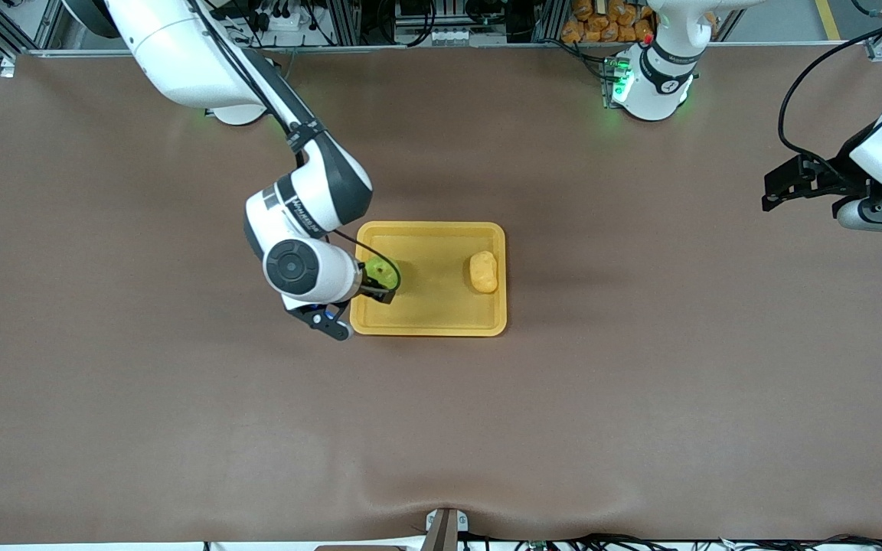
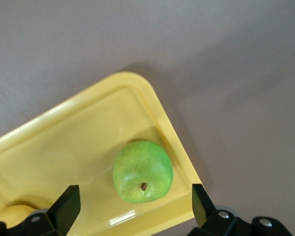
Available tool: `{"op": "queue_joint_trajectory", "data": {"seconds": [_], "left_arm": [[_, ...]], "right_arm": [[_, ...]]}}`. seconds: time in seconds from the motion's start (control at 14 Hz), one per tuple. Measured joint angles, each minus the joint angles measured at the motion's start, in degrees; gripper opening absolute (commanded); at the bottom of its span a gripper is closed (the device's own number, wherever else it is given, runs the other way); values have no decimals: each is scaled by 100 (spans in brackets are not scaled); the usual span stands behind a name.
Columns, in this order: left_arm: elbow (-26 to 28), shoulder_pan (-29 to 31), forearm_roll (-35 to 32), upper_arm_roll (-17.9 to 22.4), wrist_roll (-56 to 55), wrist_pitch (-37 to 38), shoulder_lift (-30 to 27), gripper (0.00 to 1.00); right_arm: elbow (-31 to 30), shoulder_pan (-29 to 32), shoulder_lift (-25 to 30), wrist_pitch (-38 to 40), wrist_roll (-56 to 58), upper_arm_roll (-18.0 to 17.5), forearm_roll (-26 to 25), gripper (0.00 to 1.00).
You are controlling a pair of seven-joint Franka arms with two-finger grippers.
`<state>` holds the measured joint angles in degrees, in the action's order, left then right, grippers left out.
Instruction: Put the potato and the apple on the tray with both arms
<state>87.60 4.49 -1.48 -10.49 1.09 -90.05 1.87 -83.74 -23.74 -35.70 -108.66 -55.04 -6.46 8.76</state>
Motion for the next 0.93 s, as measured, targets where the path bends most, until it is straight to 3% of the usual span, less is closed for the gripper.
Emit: {"op": "queue_joint_trajectory", "data": {"seconds": [0.93], "left_arm": [[-8, 9, 0, 4, -1, 6, 0, 100]], "right_arm": [[1662, 873, 177, 2041, 16, 2, 0, 100]]}}
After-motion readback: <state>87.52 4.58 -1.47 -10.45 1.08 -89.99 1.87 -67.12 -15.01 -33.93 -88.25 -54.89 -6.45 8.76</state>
